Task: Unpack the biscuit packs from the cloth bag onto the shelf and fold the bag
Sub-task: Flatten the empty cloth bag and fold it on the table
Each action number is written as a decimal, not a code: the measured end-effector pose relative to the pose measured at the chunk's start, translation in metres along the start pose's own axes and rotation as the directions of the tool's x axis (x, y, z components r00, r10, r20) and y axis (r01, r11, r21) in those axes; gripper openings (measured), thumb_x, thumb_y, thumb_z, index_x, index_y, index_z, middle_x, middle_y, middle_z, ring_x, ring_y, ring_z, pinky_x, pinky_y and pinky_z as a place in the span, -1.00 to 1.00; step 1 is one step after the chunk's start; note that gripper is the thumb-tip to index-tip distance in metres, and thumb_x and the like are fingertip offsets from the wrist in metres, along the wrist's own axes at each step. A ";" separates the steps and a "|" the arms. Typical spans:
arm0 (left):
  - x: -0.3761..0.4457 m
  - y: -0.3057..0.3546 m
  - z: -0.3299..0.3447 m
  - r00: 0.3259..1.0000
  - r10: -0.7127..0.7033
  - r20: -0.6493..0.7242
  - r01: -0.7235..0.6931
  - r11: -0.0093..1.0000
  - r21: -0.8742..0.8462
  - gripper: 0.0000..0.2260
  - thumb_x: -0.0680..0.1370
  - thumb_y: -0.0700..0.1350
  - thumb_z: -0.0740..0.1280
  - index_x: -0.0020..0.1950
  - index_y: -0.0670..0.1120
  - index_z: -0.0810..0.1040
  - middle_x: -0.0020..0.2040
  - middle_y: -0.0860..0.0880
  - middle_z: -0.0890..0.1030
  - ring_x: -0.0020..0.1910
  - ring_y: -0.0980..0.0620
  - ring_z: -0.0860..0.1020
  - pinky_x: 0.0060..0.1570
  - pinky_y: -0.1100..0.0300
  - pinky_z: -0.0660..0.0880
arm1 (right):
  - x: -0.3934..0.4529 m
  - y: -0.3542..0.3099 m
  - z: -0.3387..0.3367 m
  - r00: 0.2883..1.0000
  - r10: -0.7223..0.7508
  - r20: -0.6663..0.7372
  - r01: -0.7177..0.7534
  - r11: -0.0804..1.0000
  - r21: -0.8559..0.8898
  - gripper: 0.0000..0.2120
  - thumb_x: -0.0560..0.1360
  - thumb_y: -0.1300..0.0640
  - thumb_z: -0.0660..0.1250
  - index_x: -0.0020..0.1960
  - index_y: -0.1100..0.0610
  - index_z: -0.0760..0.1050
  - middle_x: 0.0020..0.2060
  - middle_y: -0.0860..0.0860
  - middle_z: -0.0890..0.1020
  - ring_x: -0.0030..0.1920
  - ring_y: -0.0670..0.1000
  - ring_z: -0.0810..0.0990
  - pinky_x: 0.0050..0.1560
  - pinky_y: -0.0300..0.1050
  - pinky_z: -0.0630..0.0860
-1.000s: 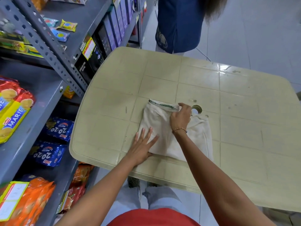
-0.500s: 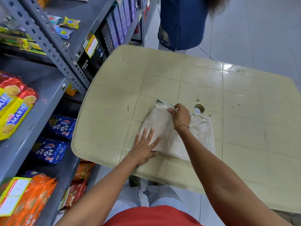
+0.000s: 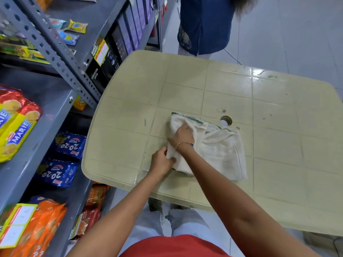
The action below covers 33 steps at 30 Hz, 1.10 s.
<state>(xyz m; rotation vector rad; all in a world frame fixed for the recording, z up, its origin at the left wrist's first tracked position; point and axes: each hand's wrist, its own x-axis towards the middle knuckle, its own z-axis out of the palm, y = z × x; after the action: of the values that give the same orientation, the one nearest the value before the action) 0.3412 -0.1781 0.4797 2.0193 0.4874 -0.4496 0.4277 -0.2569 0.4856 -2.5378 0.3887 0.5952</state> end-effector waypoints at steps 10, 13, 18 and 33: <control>-0.049 0.070 0.053 0.963 0.233 0.139 -0.184 0.938 -0.294 -0.42 0.40 -0.29 0.30 0.42 0.00 0.39 0.05 0.03 0.54 -0.10 0.16 0.52 -0.17 0.42 0.46 | -0.006 0.090 -0.093 0.994 0.002 -0.107 0.081 0.638 0.765 -0.83 0.43 0.31 0.19 -0.01 0.25 0.48 -0.23 0.07 0.56 -0.28 0.00 0.52 -0.41 -0.28 0.44; -0.055 0.085 0.088 0.916 0.349 0.198 -0.327 0.935 -0.136 -0.45 0.43 -0.32 0.30 0.43 -0.11 0.38 0.24 -0.08 0.53 0.16 0.02 0.51 0.09 0.36 0.41 | -0.006 0.130 -0.107 0.996 0.035 -0.087 0.051 0.578 0.814 -0.73 0.36 0.32 0.18 0.03 0.25 0.52 -0.21 0.09 0.59 -0.25 0.01 0.54 -0.33 -0.22 0.47; -0.057 0.093 0.131 0.869 0.376 0.322 -0.410 0.911 0.044 -0.54 0.49 -0.33 0.28 0.39 -0.15 0.42 0.15 -0.19 0.53 0.10 -0.08 0.51 0.07 0.33 0.37 | 0.000 0.187 -0.115 0.987 0.159 -0.035 -0.062 0.566 0.822 -0.62 0.29 0.33 0.21 0.11 0.26 0.48 -0.11 0.12 0.60 -0.13 0.07 0.56 -0.19 -0.09 0.52; 0.001 0.044 0.165 0.881 0.402 0.250 -0.452 0.557 0.697 -0.32 0.59 0.21 -0.06 0.52 -0.10 -0.31 0.54 -0.07 -0.30 0.52 -0.05 -0.33 0.47 -0.02 -0.38 | 0.037 0.195 -0.074 0.883 -0.459 0.094 0.466 0.835 -0.292 -0.51 0.64 -0.07 -0.10 0.54 -0.08 -0.12 0.55 -0.11 -0.10 0.55 0.01 -0.19 0.46 0.11 -0.31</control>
<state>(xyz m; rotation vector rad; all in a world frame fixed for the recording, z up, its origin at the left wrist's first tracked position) 0.3461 -0.3428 0.4362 2.7979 -0.3282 -0.4374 0.4111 -0.4646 0.4461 -2.7704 -0.3580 0.5186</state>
